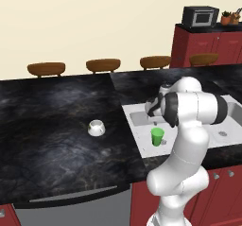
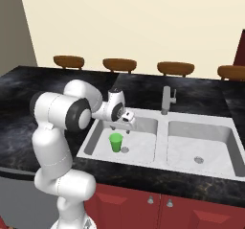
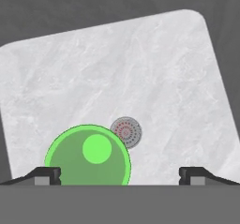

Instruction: Move any existing items from the left basin to the right basin for drying. Then move the mug from the counter to the left basin of the sink for washing.

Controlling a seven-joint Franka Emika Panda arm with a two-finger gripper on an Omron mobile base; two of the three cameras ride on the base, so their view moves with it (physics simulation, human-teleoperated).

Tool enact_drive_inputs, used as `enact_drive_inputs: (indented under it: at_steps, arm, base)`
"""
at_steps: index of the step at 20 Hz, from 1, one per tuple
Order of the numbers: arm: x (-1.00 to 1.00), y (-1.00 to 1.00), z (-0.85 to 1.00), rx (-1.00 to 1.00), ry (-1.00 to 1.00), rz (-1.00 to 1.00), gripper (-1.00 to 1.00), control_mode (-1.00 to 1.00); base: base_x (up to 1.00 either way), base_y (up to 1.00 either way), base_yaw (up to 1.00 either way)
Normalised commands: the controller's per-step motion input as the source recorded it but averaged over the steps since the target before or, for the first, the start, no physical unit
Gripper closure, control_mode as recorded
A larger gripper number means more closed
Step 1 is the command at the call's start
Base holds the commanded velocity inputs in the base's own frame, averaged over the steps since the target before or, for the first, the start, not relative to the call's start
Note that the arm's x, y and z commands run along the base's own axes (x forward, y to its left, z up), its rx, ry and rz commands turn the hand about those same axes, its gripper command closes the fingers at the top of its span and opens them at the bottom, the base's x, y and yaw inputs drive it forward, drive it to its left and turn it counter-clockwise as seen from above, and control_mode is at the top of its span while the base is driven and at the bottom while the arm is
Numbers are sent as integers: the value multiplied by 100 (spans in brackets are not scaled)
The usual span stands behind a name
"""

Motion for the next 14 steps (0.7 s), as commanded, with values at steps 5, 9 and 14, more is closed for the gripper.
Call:
enact_drive_inputs:
  at_steps: [5,9,14]
  arm:
    - [0,0,-21,0,0,0,-100,-100]
    - [0,0,-19,0,0,0,-100,-100]
    - [0,0,-16,0,0,0,-100,-100]
  base:
    - [0,0,0]
    - [0,0,0]
    - [0,0,0]
